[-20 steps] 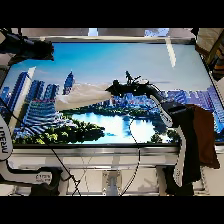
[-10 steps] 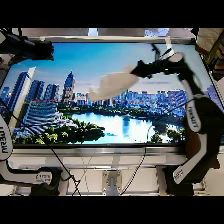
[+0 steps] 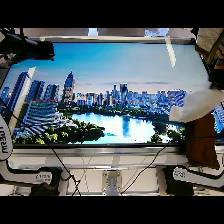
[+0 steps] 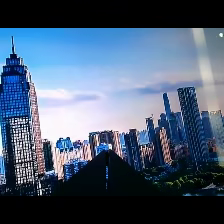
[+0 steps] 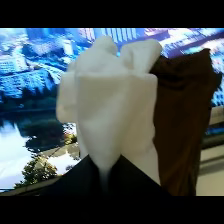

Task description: Fold the shirts.

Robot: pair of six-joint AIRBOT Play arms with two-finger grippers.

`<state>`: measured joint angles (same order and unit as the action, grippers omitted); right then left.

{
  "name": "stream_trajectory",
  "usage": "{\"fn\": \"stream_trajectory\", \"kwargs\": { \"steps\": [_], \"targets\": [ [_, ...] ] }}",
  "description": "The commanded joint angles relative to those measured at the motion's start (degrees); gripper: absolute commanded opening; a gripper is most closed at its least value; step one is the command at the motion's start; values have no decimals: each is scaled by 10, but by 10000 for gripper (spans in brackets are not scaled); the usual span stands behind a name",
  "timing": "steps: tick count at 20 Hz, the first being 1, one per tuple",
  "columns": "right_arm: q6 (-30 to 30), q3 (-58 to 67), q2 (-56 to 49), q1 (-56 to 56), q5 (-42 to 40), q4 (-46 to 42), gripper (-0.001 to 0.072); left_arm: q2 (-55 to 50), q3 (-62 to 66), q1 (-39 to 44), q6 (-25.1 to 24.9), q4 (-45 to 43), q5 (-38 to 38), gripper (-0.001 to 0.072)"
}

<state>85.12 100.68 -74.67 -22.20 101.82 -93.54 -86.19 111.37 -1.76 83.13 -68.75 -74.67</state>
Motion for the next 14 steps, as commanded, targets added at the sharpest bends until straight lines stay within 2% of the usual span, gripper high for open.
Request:
{"fn": "stream_trajectory", "kwargs": {
  "steps": [1, 5, 7, 11, 12, 13, 14],
  "targets": [
    [-17, -121, 83, -67, 33, -43, 24, 0, 0, 0, 0, 17, -3, 16],
    [-29, -322, 142, -104, 36, -52, 24, 0, 0, 0, 0, 17, -10, 17],
    [-40, -408, 165, -113, 36, -90, 25, 0, 0, 0, 0, 17, -17, 17],
    [-44, -520, 179, -146, 35, -123, 38, 0, 0, 0, 0, 17, -18, 17],
    [-47, -532, 179, -148, 35, -127, 108, 0, 0, 0, 0, 17, -19, 17],
    [-47, -537, 179, -149, 35, -132, 275, 0, 0, 0, 0, 17, -20, 17],
    [-48, -537, 180, -148, 34, -142, 384, 0, 0, 0, 0, 17, -20, 16]
  ]
}}
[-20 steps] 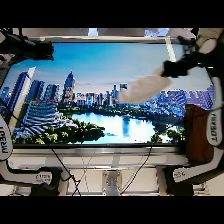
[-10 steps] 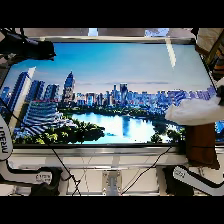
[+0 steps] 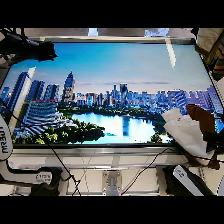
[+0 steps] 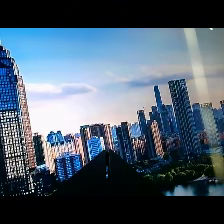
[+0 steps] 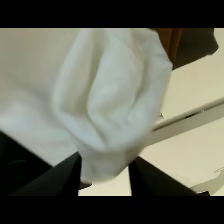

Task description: Fold the shirts.

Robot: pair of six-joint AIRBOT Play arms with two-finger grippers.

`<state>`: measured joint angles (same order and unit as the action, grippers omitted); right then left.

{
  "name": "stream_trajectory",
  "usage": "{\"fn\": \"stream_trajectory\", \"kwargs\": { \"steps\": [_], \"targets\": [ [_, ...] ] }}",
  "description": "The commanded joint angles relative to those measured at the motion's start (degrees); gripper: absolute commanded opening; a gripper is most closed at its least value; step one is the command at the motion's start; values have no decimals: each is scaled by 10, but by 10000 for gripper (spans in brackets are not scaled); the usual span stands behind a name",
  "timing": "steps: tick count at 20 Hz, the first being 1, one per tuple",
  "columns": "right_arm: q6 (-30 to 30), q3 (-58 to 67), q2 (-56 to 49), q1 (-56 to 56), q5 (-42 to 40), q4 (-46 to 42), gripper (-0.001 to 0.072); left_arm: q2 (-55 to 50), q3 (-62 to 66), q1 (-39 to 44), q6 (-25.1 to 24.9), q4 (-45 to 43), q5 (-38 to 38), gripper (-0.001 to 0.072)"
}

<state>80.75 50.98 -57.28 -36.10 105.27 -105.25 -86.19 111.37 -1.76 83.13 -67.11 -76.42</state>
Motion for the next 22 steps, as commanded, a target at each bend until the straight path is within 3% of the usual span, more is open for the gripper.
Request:
{"fn": "stream_trajectory", "kwargs": {
  "steps": [1, 4, 5, 7, 9, 11, 15, 19, 22],
  "targets": [
    [1, -37, 9, -9, -6, -31, 384, 0, 0, 0, 0, 0, -2, 16],
    [9, 16, 46, -4, -94, 33, 384, 0, 0, 0, -2, 0, -2, 17],
    [8, 45, 62, 0, -134, 110, 384, 0, 0, 0, -2, 0, -1, 16],
    [-26, 85, 89, 2, -243, 345, 379, -1, 0, 0, -2, 3, 0, 17],
    [-123, 88, 101, 12, -352, 614, 378, -1, 0, 0, 4, 17, -5, 17],
    [-194, 88, 95, 56, -398, 737, 377, -1, 0, 0, 5, 34, -31, 16],
    [-193, 39, 69, 244, -398, 617, 377, -1, 0, 4, 5, 45, -74, 17],
    [-188, -38, 37, 425, -441, 388, 377, -1, 0, 8, 0, 45, -138, 17],
    [-158, -45, 30, 479, -484, 332, 377, -1, 0, 8, -35, 45, -213, 16]
  ]
}}
